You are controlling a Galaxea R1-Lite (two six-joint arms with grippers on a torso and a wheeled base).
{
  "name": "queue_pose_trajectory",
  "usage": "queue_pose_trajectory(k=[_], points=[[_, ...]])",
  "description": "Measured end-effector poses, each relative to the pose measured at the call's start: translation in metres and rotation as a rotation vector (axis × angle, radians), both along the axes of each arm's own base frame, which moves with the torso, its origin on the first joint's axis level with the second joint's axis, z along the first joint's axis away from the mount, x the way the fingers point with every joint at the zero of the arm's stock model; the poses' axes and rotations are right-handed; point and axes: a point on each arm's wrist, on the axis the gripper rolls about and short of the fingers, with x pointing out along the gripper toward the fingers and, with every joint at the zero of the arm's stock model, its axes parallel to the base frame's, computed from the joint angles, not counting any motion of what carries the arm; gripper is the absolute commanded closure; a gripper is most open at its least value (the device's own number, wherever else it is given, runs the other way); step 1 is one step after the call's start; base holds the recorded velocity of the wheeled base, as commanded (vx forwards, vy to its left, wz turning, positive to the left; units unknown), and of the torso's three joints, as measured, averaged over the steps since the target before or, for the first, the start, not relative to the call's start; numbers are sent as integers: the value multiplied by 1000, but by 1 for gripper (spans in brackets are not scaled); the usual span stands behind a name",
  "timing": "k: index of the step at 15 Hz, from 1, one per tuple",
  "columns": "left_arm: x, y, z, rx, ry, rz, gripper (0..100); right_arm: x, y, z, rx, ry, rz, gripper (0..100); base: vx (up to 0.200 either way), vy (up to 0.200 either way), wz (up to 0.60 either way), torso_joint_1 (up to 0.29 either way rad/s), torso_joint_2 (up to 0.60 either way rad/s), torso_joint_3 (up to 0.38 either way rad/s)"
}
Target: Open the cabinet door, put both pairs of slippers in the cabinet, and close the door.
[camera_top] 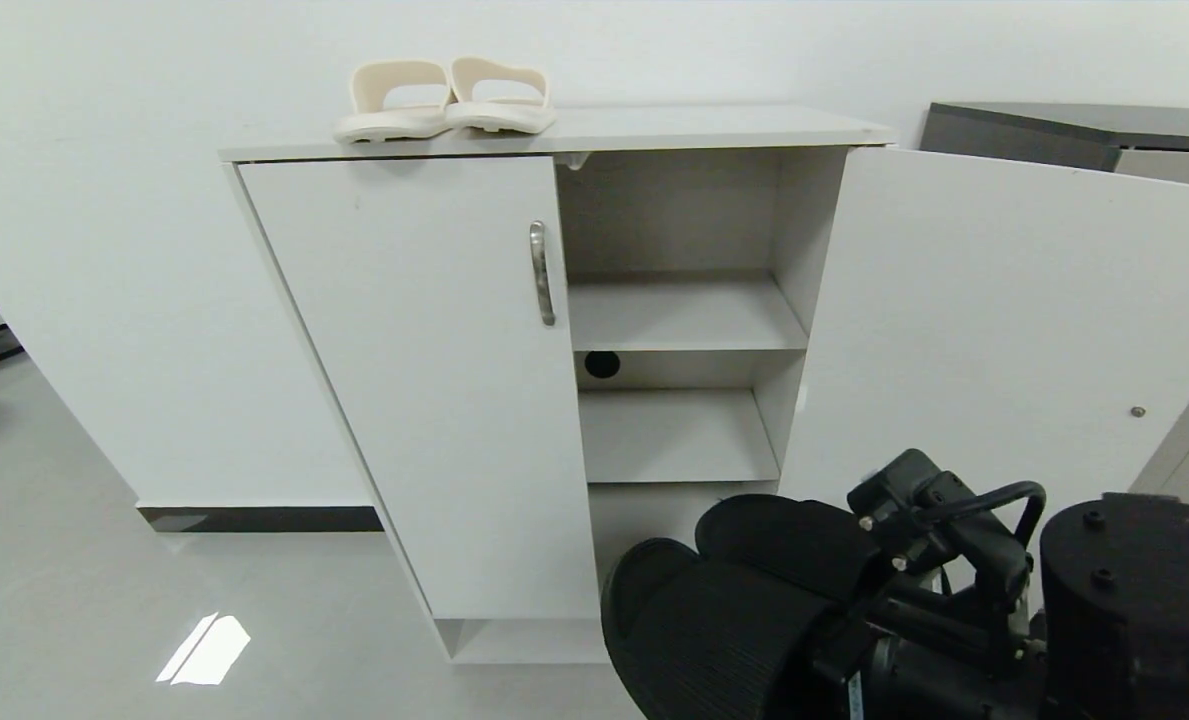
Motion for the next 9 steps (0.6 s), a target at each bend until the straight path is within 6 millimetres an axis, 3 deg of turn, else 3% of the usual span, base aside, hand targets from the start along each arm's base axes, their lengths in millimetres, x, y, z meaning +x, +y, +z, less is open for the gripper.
queue_pose_trajectory(k=[5,9], points=[[0,0,0,22,-2,-2,100,26,46,-26,100,111,-148,100,0,0,0,0,0,0],[0,0,0,23,-2,-2,100,58,89,-44,37,179,-342,100,0,0,0,0,0,0]])
